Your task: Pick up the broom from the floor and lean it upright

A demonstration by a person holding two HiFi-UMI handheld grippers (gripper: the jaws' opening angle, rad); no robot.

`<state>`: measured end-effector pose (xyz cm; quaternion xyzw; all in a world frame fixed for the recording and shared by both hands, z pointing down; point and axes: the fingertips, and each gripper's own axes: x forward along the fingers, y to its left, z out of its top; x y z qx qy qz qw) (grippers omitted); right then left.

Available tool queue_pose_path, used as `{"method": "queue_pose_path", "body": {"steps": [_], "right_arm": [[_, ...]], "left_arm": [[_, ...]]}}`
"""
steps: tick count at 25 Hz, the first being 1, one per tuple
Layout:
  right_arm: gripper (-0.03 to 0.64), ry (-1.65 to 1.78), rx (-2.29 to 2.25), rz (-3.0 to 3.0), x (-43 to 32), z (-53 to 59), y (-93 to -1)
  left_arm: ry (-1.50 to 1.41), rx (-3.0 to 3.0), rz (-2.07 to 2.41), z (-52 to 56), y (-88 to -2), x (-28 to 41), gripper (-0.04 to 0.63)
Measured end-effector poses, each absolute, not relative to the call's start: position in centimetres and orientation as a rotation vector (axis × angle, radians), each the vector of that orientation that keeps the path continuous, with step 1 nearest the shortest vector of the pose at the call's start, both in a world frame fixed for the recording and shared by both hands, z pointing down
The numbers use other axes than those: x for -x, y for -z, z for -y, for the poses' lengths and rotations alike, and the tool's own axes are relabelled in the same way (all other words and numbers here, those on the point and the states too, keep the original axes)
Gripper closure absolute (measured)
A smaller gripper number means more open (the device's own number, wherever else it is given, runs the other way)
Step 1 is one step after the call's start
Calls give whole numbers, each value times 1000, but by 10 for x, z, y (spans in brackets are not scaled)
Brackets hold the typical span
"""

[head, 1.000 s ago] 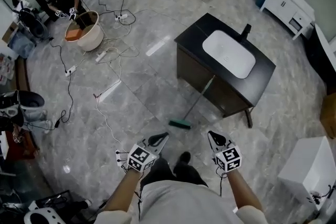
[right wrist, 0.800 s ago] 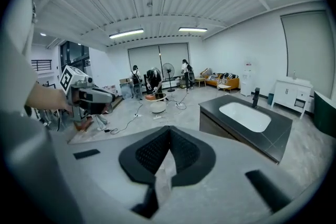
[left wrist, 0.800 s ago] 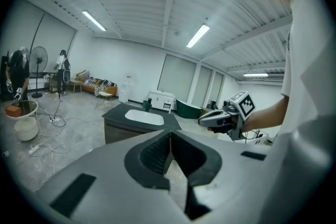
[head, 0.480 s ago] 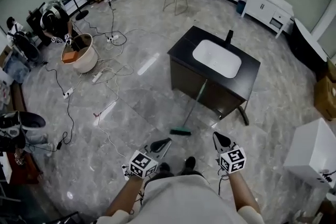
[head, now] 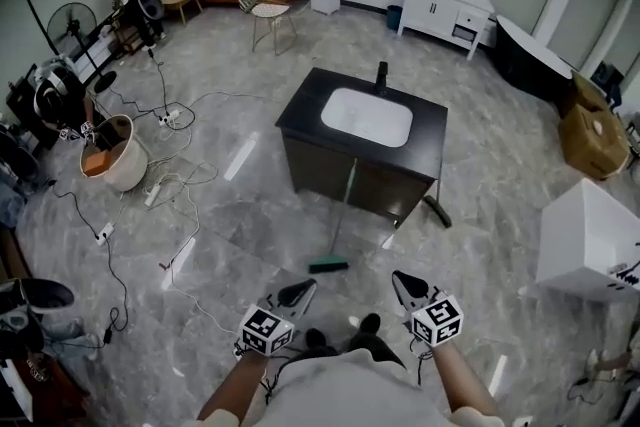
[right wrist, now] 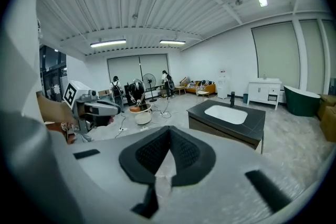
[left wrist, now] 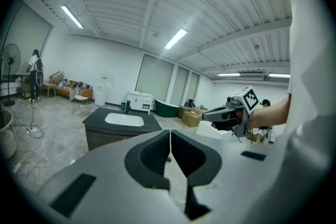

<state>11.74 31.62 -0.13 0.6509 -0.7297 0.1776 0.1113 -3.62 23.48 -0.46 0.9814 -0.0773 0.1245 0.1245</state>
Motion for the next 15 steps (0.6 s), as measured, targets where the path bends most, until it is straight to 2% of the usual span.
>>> {"method": "queue_pose_path", "body": {"steps": [15], "right_arm": [[618,-456,-1997,2169,-169,-359,29]], "left_arm": [[-326,-2865,311,-262,30,-2,583]]}}
